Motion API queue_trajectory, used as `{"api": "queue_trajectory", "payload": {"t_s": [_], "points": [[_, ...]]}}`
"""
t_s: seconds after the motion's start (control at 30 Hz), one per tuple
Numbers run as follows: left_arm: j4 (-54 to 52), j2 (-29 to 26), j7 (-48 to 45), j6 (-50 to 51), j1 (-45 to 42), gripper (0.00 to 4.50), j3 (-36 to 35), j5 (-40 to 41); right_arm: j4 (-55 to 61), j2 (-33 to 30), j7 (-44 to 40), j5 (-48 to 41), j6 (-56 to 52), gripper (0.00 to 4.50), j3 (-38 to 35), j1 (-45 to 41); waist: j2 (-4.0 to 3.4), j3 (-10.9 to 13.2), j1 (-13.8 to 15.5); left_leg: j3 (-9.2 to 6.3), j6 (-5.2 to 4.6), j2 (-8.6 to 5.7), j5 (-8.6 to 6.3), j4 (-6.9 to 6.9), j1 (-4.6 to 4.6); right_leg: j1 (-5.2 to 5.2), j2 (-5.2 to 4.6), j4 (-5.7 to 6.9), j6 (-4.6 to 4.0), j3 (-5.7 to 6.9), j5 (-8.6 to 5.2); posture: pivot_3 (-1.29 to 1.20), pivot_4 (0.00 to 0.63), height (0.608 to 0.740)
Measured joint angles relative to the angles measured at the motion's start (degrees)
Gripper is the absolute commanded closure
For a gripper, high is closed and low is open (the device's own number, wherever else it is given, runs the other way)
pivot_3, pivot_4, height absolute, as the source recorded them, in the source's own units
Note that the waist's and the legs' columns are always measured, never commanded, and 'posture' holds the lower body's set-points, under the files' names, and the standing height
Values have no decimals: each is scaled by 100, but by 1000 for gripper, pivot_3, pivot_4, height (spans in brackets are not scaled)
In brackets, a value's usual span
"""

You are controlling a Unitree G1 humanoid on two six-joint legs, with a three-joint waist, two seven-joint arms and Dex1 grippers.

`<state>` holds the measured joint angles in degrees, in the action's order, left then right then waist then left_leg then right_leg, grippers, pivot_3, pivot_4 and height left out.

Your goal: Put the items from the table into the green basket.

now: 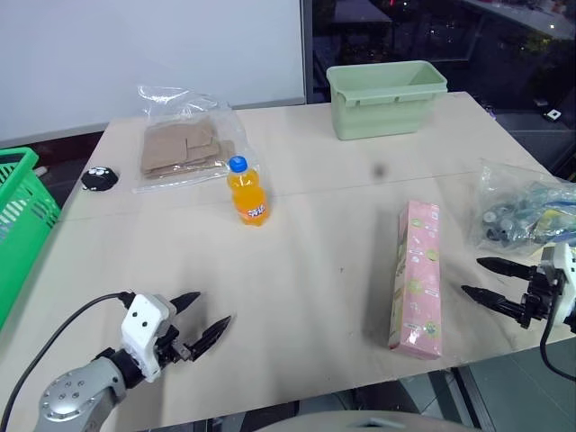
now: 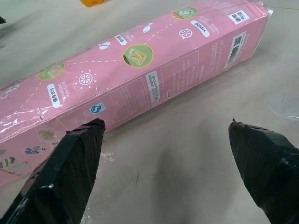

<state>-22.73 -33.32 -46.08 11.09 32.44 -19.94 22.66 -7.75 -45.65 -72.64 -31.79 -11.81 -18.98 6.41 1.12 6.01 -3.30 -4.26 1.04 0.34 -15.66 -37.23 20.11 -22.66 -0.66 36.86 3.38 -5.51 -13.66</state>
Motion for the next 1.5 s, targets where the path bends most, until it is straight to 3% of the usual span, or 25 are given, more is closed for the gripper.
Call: {"api": "queue_trajectory", "payload": {"t_s": [0.7, 0.9, 1.0, 1.2, 1.27, 1.5], "points": [[147, 202, 215, -82, -646, 232, 26, -6, -37, 8, 115, -151, -70, 0, -202, -233, -19, -60, 8, 2, 0, 0, 0, -6, -1, 3, 4, 2, 2, -2, 3, -11, 20, 740], [272, 280, 786, 374, -1778, 232, 65, -9, 1072, 110, 835, -757, -791, 0, -250, -882, -43, -87, -25, 1, -1, -2, 1, -18, -3, 8, 6, 11, 18, -6, 13, -49, 6, 740], [344, 422, 1214, 436, -2356, 232, 275, -204, 1982, 110, 1267, -1206, -1307, 0, -228, -1239, -21, -139, -42, -8, 0, -1, 0, -14, 1, 8, 9, 10, 38, -2, 24, -56, 4, 740], [518, 594, 1700, 488, -2772, 232, 489, -479, 2740, 120, 1562, -1490, -1741, 0, 23, -1298, -3, -165, -40, -13, -4, -2, -2, -15, 18, -1, 7, 1, 36, 0, 25, -81, 1, 740], [634, 996, 2343, 589, -3170, 232, 722, -850, 3294, 123, 1773, -1656, -2023, 0, 265, -1342, -5, -180, -40, -12, -5, -6, -2, -19, 18, 0, 5, -1, 40, 0, 27, -87, 0, 740], [1057, 1507, 2963, 532, -3581, 232, 1094, -1313, 3652, 121, 1921, -1822, -2205, 0, 409, -1425, 8, -231, -69, -10, -5, -5, -2, -23, 17, 1, 8, 0, 46, -1, 31, -94, 2, 740]]}}
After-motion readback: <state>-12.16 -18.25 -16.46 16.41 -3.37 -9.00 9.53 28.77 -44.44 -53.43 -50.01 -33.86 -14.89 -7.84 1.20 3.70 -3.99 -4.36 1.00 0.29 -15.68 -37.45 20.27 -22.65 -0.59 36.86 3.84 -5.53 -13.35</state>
